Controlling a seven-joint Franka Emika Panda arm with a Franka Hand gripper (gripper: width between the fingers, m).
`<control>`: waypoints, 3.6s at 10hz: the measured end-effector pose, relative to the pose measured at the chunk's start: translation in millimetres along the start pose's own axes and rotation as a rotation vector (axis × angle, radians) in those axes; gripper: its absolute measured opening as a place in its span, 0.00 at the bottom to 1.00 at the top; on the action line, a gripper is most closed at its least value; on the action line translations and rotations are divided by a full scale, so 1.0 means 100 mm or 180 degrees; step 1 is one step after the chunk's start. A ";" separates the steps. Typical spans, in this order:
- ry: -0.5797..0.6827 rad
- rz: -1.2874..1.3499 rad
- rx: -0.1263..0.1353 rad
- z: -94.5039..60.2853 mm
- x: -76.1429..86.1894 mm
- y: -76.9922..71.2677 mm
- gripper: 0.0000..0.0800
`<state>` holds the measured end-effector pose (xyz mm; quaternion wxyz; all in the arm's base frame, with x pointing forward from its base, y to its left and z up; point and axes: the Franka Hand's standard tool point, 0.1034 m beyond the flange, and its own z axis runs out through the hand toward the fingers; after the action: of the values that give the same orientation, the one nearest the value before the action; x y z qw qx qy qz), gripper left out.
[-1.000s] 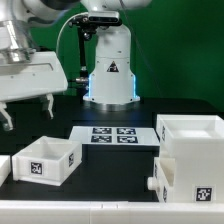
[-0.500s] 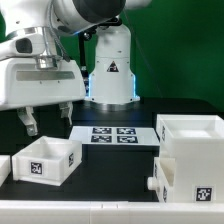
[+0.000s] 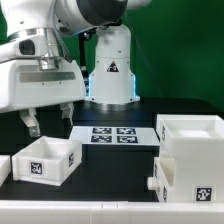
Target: Assemble drawer
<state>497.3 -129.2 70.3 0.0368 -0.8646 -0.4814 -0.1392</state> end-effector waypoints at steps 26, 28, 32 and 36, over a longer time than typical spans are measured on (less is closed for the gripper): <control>-0.0203 -0.0426 -0.0155 0.01 -0.22 -0.10 0.81; -0.0278 -0.0699 -0.0161 0.04 -0.31 -0.11 0.81; -0.0282 -0.0595 -0.0150 0.06 -0.38 -0.11 0.81; -0.0290 -0.0462 -0.0003 0.15 -0.35 -0.31 0.81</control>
Offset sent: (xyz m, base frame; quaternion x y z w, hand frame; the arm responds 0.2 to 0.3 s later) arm 0.0000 0.0000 0.0000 0.0000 0.0000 0.0000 1.0000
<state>457.0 -138.5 44.1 0.0042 -0.8329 -0.5439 -0.1023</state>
